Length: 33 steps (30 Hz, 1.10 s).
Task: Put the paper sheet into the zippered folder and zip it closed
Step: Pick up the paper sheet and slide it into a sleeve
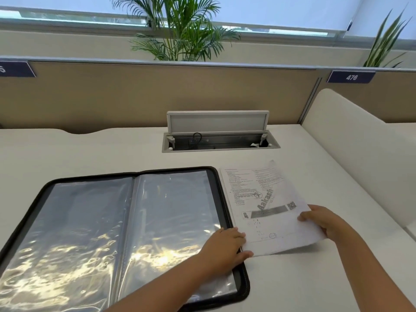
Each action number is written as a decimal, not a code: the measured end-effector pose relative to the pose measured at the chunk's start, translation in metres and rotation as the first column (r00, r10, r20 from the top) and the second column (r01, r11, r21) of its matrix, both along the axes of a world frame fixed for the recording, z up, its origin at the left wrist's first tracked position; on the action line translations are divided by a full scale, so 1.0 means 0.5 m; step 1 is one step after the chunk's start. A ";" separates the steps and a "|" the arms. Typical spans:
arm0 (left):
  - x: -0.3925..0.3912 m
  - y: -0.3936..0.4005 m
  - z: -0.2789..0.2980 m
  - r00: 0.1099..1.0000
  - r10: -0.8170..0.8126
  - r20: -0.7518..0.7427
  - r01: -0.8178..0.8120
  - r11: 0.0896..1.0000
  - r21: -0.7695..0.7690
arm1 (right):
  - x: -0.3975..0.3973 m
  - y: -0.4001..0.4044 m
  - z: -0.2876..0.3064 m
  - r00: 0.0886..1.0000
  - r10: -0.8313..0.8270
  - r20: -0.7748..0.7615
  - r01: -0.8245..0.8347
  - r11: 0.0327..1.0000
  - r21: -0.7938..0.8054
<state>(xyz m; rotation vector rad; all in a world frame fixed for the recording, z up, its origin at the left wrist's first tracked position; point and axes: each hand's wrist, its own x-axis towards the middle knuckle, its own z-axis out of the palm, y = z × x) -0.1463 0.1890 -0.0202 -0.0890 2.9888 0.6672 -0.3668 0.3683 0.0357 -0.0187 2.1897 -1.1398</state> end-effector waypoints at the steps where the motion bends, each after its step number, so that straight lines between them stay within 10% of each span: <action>1: 0.000 -0.001 0.002 0.999 0.043 -0.014 -0.042 0.995 0.089 | 0.002 0.006 -0.001 0.999 0.009 -0.031 -0.010 1.000 -0.006; 9: -0.040 -0.049 0.076 0.842 0.538 -0.041 -0.335 0.581 0.742 | 0.034 0.050 -0.011 0.991 -0.123 0.045 0.131 0.918 -0.374; 15: -0.103 -0.088 0.157 0.861 0.459 0.221 -0.357 0.234 0.904 | 0.066 0.042 0.007 0.999 -0.043 -0.022 0.022 0.815 -0.579; 25: -0.146 -0.052 0.191 0.896 0.440 -0.057 -0.201 0.518 0.832 | 0.091 0.014 -0.001 0.914 -0.134 -0.382 -0.082 0.863 -0.499; 33: -0.149 -0.034 0.174 0.862 0.472 -0.187 -0.111 0.534 0.838 | 0.098 0.009 0.027 0.889 -0.214 -0.404 -0.065 0.816 -0.575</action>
